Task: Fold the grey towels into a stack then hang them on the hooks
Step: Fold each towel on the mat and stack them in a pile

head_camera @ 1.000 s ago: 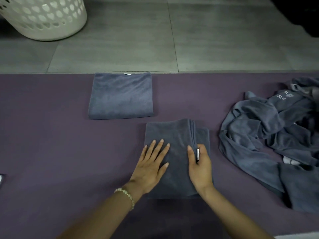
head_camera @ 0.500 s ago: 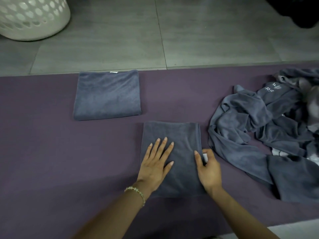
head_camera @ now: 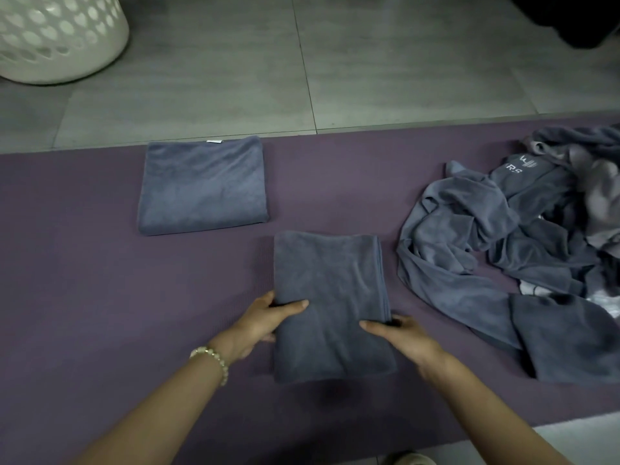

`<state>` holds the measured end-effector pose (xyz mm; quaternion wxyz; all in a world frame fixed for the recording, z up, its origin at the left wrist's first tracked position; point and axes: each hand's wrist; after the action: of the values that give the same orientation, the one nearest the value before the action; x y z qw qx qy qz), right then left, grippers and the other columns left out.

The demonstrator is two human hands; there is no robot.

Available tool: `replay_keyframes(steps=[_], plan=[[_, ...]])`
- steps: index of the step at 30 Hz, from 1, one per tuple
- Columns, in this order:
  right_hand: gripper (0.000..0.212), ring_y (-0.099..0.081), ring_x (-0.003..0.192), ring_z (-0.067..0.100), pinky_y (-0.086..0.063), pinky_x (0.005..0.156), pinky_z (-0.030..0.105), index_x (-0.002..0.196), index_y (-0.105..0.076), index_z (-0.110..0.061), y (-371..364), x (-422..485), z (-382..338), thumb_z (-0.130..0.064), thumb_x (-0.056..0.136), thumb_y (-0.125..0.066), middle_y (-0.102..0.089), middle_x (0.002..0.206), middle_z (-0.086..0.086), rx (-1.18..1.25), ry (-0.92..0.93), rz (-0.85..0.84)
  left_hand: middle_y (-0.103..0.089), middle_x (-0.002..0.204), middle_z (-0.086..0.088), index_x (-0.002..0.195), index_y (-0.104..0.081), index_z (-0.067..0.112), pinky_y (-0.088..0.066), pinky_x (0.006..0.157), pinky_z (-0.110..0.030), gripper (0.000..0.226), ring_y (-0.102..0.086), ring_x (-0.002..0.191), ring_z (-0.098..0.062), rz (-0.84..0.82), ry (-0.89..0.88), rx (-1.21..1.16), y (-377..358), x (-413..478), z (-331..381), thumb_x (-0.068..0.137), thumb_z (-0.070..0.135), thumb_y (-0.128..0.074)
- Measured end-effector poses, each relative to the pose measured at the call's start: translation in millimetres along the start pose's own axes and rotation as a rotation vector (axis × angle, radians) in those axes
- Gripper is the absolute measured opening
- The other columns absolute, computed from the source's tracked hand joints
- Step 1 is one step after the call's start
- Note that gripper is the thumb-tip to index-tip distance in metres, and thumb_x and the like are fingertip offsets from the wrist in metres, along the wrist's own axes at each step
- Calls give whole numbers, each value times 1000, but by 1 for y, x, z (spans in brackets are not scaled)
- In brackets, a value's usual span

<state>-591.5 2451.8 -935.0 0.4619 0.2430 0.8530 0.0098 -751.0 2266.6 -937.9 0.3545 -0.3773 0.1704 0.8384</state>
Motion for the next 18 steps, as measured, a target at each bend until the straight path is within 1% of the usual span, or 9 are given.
replay_keyframes(steps=[2, 4, 7, 10, 12, 13, 15, 17, 18], plan=[[38, -69, 93, 14, -53, 89, 30, 112, -67, -15, 2, -3, -4, -30, 77, -75, -73, 100, -3, 84, 8, -73, -64, 114, 10, 127, -50, 25, -52, 69, -22, 46, -62, 97, -3, -60, -7, 0, 3, -5, 5, 84, 31, -68], [43, -69, 98, 18, -51, 96, 36, 117, -65, -13, 1, -8, -8, -29, 78, -73, -73, 104, 1, 205, -10, -161, -66, 117, 6, 126, -52, 26, -54, 69, -21, 41, -65, 95, -5, -67, -55, -75, 5, -11, 14, 87, 25, -65], [45, -68, 101, 24, -52, 89, 36, 114, -67, -6, -1, -14, -17, -24, 73, -77, -71, 110, 10, 472, -190, -326, -72, 109, 4, 117, -58, 28, -57, 74, -23, 31, -69, 93, -11, -148, -121, -303, 12, -20, 37, 88, 18, -62], [60, -68, 98, 29, -57, 81, 37, 108, -71, 0, -12, -15, -29, -20, 55, -90, -67, 116, 16, 672, -238, -487, -71, 108, 7, 118, -56, 35, -55, 80, -25, 40, -68, 97, -11, -209, -217, -342, 27, -29, 63, 84, 17, -63], [74, -68, 100, 29, -58, 78, 36, 112, -68, -1, -24, -16, -45, -21, 46, -94, -66, 119, 17, 667, -193, -526, -71, 110, 6, 119, -55, 36, -54, 81, -27, 41, -68, 97, -13, -210, -236, -367, 44, -31, 73, 83, 19, -62], [77, -68, 102, 28, -58, 76, 35, 117, -66, -3, -31, -15, -55, -23, 48, -94, -66, 119, 15, 647, -161, -519, -71, 111, 4, 120, -55, 36, -54, 80, -28, 39, -69, 96, -14, -194, -222, -392, 53, -30, 76, 85, 19, -60], [74, -67, 103, 24, -59, 73, 31, 125, -59, -8, -42, -13, -79, -26, 59, -89, -67, 118, 11, 609, -66, -466, -69, 115, 3, 125, -55, 35, -54, 79, -30, 39, -68, 97, -15, -145, -198, -462, 77, -27, 76, 88, 22, -56], [73, -68, 103, 21, -58, 72, 28, 128, -54, -13, -51, -9, -106, -28, 64, -86, -69, 117, 6, 540, 42, -415, -67, 121, 5, 130, -53, 36, -53, 82, -31, 47, -65, 106, -14, -119, -175, -524, 100, -22, 74, 86, 25, -58], [66, -68, 103, 19, -57, 72, 26, 129, -53, -16, -55, -6, -118, -27, 70, -80, -69, 116, 4, 490, 93, -393, -66, 122, 6, 131, -53, 36, -54, 83, -31, 48, -64, 109, -14, -111, -162, -536, 110, -23, 76, 84, 26, -60]])
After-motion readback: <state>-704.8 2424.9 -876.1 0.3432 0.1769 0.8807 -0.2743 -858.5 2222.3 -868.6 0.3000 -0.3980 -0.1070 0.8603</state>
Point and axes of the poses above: each hand's wrist, its own x-axis towards the middle knuckle, its own y-axis out of the back of the hand, z = x × y
